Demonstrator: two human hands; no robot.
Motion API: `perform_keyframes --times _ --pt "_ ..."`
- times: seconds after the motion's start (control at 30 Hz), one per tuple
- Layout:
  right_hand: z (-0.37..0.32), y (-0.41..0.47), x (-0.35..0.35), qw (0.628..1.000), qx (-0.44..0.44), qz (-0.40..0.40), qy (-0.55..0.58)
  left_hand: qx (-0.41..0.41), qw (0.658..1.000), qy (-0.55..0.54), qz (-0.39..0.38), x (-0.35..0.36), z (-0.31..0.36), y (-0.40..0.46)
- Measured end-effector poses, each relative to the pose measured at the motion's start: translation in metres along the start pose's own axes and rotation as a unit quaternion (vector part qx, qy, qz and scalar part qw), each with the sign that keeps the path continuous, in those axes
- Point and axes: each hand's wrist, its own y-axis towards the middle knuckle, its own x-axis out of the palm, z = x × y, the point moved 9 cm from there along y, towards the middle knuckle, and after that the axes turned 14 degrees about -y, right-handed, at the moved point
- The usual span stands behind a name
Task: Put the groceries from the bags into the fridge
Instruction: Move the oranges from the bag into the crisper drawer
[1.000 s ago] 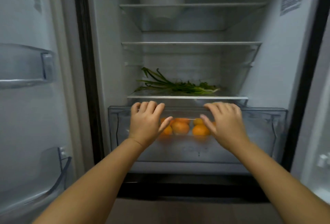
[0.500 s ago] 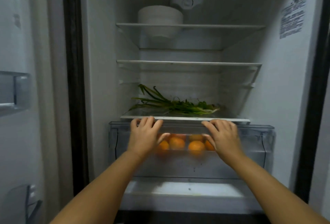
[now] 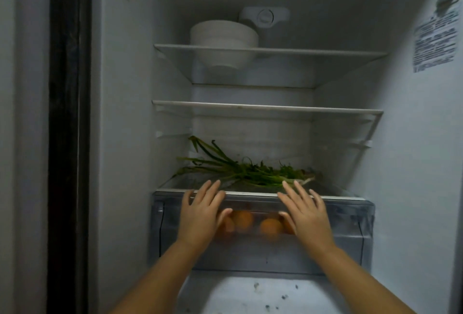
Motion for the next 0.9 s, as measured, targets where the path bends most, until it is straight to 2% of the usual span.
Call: perform_keyframes --times 0.13,0.23,0.3,0.37,0.43,0.5,0.6,0.7,0.77,0.83,0.9 --pt "0.001 0.003 -0.002 0.999 -0.007 0.048 0.022 0.022 0.999 -0.002 0.024 0.000 -0.001 0.004" --pt "0.003 0.007 0.000 0.999 -0.003 0.039 0.019 0.011 1.000 -0.002 -0.008 0.002 -0.004 0.008" --pt "0.002 0.013 0.000 0.999 -0.001 -0.032 0.015 -0.020 0.997 -0.010 -0.069 0.002 -0.003 0.012" --pt "-0.001 0.012 0.002 0.987 -0.017 -0.162 0.016 -0.057 0.984 -0.036 -0.168 0.003 -0.001 0.014" --pt "0.000 0.004 -0.001 0.958 -0.023 -0.282 0.035 -0.075 0.965 -0.045 -0.247 -0.001 0.005 0.012" --pt "-0.001 -0.003 -0.015 0.946 -0.037 -0.322 0.012 -0.066 0.964 -0.037 -0.255 -0.020 0.018 0.007" --pt "-0.008 -0.019 -0.056 0.959 -0.025 -0.283 0.019 -0.045 0.976 -0.052 -0.208 -0.057 0.045 -0.013" --pt "-0.017 -0.037 -0.111 0.986 -0.008 -0.159 0.046 -0.022 0.984 -0.069 -0.163 -0.092 0.067 -0.044" --pt "-0.023 -0.053 -0.142 0.991 -0.011 -0.111 0.067 -0.027 0.983 -0.091 -0.154 -0.110 0.072 -0.068" --pt "-0.036 -0.071 -0.158 0.987 -0.037 -0.134 0.079 -0.045 0.977 -0.098 -0.186 -0.116 0.074 -0.098" --pt "-0.050 -0.090 -0.166 0.975 -0.056 -0.195 0.088 -0.065 0.968 -0.085 -0.226 -0.122 0.074 -0.129"
